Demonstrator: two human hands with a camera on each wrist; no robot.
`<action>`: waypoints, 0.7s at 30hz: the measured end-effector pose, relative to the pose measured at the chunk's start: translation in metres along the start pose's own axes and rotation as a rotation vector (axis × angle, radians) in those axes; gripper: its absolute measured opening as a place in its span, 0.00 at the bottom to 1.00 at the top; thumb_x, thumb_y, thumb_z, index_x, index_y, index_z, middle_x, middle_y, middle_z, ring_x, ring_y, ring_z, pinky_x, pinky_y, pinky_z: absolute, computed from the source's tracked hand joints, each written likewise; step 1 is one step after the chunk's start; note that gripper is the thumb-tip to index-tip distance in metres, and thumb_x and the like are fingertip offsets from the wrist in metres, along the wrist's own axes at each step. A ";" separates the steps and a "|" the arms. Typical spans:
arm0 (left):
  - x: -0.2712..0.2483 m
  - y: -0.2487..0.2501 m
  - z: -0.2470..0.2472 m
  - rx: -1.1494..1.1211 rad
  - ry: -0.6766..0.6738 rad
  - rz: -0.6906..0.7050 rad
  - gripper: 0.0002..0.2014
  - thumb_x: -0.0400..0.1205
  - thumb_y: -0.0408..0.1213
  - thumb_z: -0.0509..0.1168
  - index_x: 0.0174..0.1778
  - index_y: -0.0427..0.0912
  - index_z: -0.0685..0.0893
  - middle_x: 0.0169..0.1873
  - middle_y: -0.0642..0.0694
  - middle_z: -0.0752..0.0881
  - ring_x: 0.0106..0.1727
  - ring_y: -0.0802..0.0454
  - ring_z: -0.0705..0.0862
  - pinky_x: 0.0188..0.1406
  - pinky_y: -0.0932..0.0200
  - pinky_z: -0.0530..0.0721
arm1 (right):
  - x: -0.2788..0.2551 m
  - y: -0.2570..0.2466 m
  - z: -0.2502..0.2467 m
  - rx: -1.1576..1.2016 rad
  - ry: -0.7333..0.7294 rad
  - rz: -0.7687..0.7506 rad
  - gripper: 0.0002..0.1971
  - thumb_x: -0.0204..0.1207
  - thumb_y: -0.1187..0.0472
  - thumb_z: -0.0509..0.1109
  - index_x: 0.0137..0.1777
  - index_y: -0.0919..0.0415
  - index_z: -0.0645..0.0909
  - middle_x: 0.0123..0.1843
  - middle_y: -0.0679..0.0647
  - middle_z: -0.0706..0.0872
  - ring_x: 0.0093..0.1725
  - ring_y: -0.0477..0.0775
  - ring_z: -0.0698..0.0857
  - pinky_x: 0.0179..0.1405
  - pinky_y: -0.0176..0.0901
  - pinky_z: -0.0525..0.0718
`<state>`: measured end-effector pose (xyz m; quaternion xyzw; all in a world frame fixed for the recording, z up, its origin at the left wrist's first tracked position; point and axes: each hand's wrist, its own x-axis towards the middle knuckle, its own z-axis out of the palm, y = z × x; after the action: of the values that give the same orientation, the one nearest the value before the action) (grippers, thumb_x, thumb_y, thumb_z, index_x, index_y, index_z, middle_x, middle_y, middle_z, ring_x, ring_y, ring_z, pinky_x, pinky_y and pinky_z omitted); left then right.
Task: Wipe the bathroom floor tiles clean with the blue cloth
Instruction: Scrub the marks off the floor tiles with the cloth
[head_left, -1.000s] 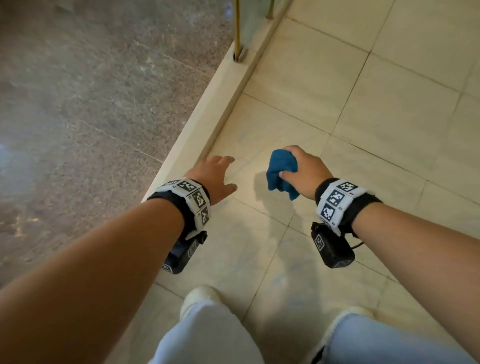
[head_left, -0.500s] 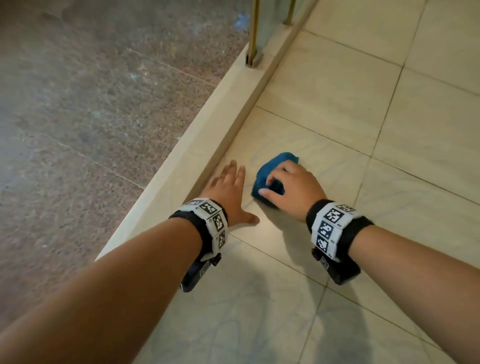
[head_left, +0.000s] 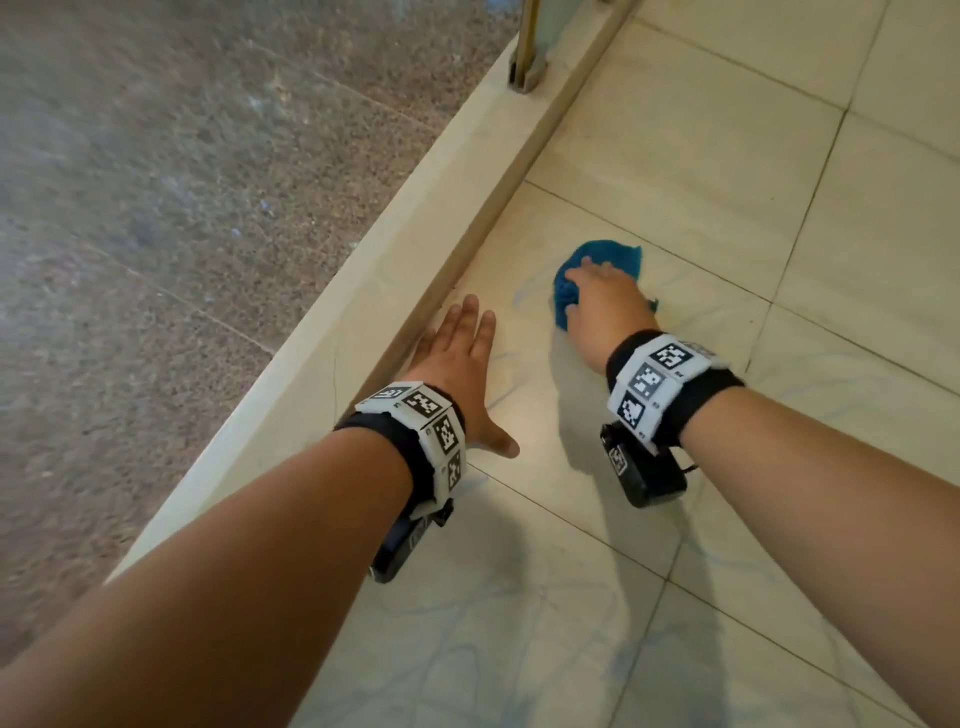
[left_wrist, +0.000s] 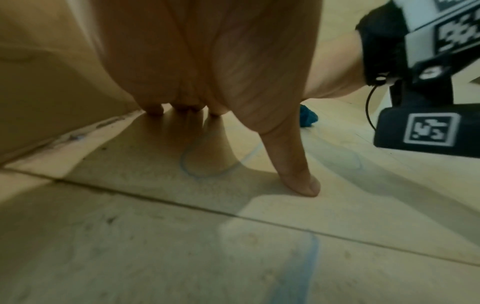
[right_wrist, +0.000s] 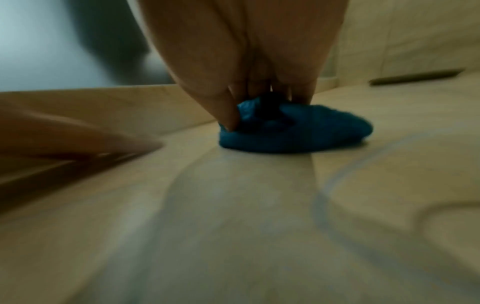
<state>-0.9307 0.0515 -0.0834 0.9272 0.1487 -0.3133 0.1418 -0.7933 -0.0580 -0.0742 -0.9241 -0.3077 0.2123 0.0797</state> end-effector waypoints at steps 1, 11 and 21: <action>0.000 0.001 -0.001 0.013 -0.001 -0.005 0.72 0.63 0.67 0.76 0.81 0.40 0.27 0.80 0.42 0.23 0.82 0.45 0.27 0.84 0.45 0.40 | -0.005 -0.010 0.006 -0.040 -0.034 -0.078 0.25 0.80 0.67 0.60 0.78 0.63 0.64 0.84 0.58 0.56 0.82 0.59 0.56 0.79 0.48 0.55; 0.002 0.002 -0.002 0.057 -0.020 -0.023 0.73 0.62 0.70 0.74 0.80 0.40 0.25 0.79 0.41 0.23 0.82 0.44 0.28 0.84 0.42 0.44 | -0.013 -0.017 0.017 -0.023 -0.078 -0.240 0.24 0.83 0.54 0.60 0.76 0.62 0.69 0.83 0.59 0.58 0.81 0.59 0.58 0.79 0.46 0.55; 0.002 0.004 -0.005 0.006 -0.006 -0.037 0.75 0.60 0.66 0.78 0.81 0.41 0.27 0.81 0.43 0.26 0.83 0.44 0.31 0.84 0.43 0.45 | -0.002 -0.009 0.007 0.085 -0.007 -0.249 0.28 0.78 0.68 0.62 0.79 0.57 0.64 0.79 0.56 0.68 0.76 0.58 0.70 0.73 0.44 0.65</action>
<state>-0.9254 0.0501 -0.0798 0.9238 0.1644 -0.3190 0.1336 -0.8028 -0.0524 -0.0772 -0.8737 -0.4112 0.2169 0.1436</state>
